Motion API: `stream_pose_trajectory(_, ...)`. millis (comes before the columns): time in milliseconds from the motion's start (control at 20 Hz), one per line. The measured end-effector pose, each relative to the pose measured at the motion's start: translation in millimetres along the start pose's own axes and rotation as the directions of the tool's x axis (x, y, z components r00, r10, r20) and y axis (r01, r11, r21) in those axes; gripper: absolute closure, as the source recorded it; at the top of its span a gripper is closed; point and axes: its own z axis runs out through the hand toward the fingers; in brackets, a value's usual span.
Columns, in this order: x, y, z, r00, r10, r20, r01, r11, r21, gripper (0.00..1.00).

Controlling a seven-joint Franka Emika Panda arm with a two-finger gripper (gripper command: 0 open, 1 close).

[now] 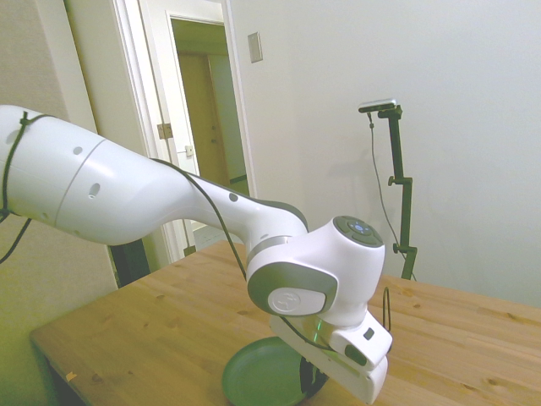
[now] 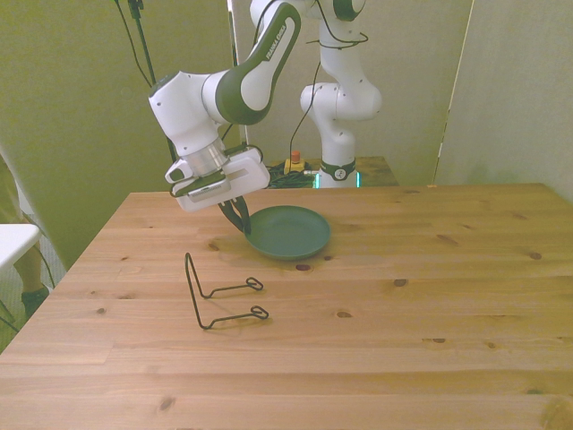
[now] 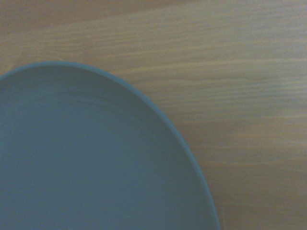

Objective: Load the plate

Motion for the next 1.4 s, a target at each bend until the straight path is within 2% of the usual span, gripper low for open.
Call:
stream_pose_trajectory(250, -21.4, -6.2, -70.7, 0.992, 0.029, -0.125, -0.032, 0.999, -0.020, 1.00)
stream_pose_trajectory(350, -31.8, -10.2, -103.9, 0.976, 0.061, -0.207, -0.070, 0.997, -0.038, 1.00)
stream_pose_trajectory(450, -42.6, -12.9, -139.4, 0.950, 0.098, -0.297, -0.118, 0.992, -0.051, 1.00)
stream_pose_trajectory(550, -50.1, -18.9, -170.0, 0.913, 0.129, -0.388, -0.166, 0.984, -0.064, 1.00)
stream_pose_trajectory(700, -55.6, -42.2, -191.3, 0.850, 0.135, -0.509, -0.217, 0.970, -0.106, 1.00)
stream_pose_trajectory(850, -68.9, -83.6, -191.2, 0.777, 0.098, -0.622, -0.257, 0.951, -0.170, 1.00)
stream_pose_trajectory(1000, -95.3, -122.5, -183.5, 0.717, 0.050, -0.695, -0.272, 0.938, -0.213, 1.00)
stream_pose_trajectory(1100, -112.6, -140.2, -181.4, 0.676, 0.017, -0.736, -0.277, 0.932, -0.233, 1.00)
stream_pose_trajectory(1200, -125.4, -154.6, -178.7, 0.624, -0.015, -0.782, -0.293, 0.922, -0.252, 1.00)
stream_pose_trajectory(1300, -126.3, -160.0, -179.5, 0.588, -0.033, -0.808, -0.308, 0.915, -0.262, 1.00)
stream_pose_trajectory(1400, -118.8, -158.6, -184.2, 0.572, -0.039, -0.819, -0.321, 0.909, -0.267, 1.00)
